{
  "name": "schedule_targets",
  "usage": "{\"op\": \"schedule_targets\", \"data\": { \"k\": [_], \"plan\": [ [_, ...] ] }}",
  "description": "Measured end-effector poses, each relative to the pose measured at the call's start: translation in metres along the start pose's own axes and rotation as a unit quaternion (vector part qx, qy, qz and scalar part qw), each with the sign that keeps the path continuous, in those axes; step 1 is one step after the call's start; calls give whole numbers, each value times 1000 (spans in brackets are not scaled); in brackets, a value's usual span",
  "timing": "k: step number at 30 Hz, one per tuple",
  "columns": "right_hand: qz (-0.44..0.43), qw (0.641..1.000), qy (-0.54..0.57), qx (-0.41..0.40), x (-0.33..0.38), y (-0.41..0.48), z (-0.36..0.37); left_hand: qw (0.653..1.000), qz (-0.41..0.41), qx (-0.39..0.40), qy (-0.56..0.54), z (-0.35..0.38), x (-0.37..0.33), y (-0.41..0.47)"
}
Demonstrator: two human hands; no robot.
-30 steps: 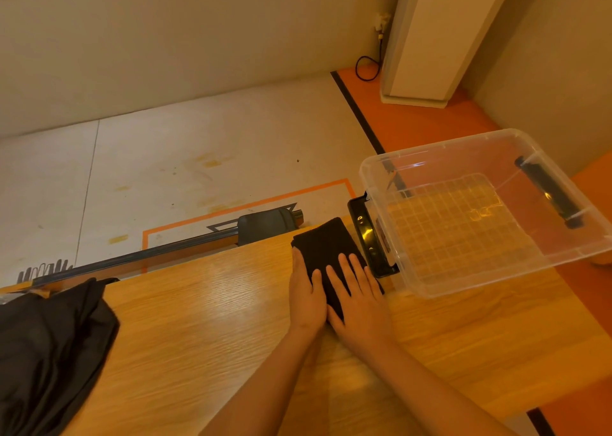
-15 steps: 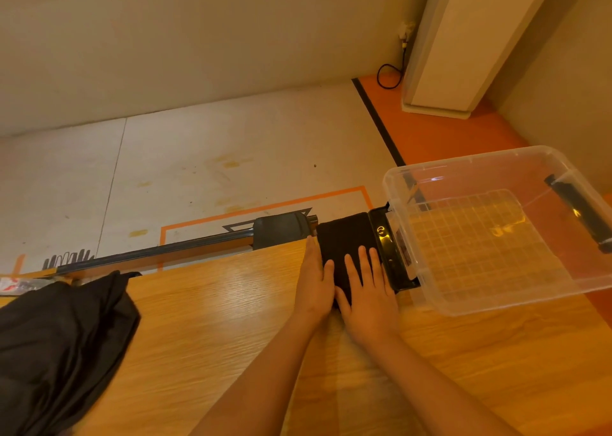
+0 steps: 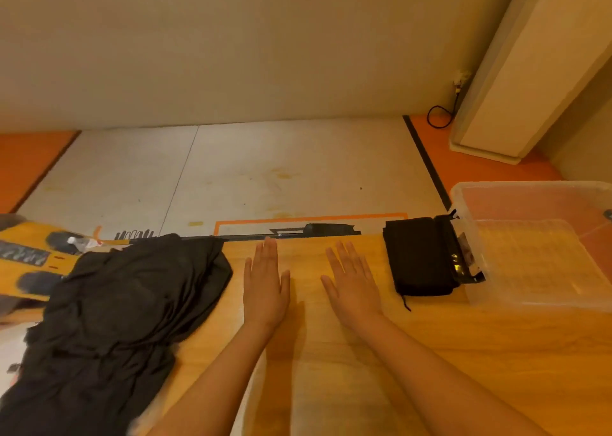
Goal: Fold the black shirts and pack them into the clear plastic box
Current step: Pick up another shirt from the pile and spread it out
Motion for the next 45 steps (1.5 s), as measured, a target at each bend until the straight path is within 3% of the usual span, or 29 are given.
{"op": "schedule_targets", "data": {
  "k": [9, 15, 19, 25, 29, 31, 34, 37, 40, 45],
  "plan": [
    [-196, 981, 10, -6, 186, -5, 6, 983, -74, -105, 128, -124, 123, -65],
    [-291, 956, 17, 27, 270, 5, 15, 980, -191, -34, 39, -156, 186, -100],
    [-284, 955, 11, 82, 299, 3, 37, 981, -190, 44, -16, -158, 209, -116],
    [-233, 969, 26, 73, 305, -7, 52, 989, -148, 8, 17, -165, 223, -112],
    [-203, 974, 21, 100, 310, -8, 44, 992, -121, -20, 33, -179, 216, -111],
    [-212, 970, 78, 92, 309, -14, 38, 992, -116, -38, 23, -187, 207, -109],
    [-251, 950, 173, 65, 302, -26, 25, 991, -109, -75, -26, -207, 182, -97],
    [-270, 939, 200, 77, 284, -25, 3, 986, -102, -108, -72, -226, 145, -74],
    [-218, 933, 276, 77, 251, -19, -27, 974, -92, -135, -160, -231, 99, -50],
    [-178, 885, 428, 49, 198, -16, -83, 953, -43, -116, -277, -218, 12, -19]
  ]
}}
Point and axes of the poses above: each hand's wrist, its own y-axis towards the middle knuckle, its own z-axis out of the palm, x = y × z, the point moved 2 cm from there along y, towards the middle knuckle, and after that the axes turned 5 degrees about -y, right-handed, at the moved point
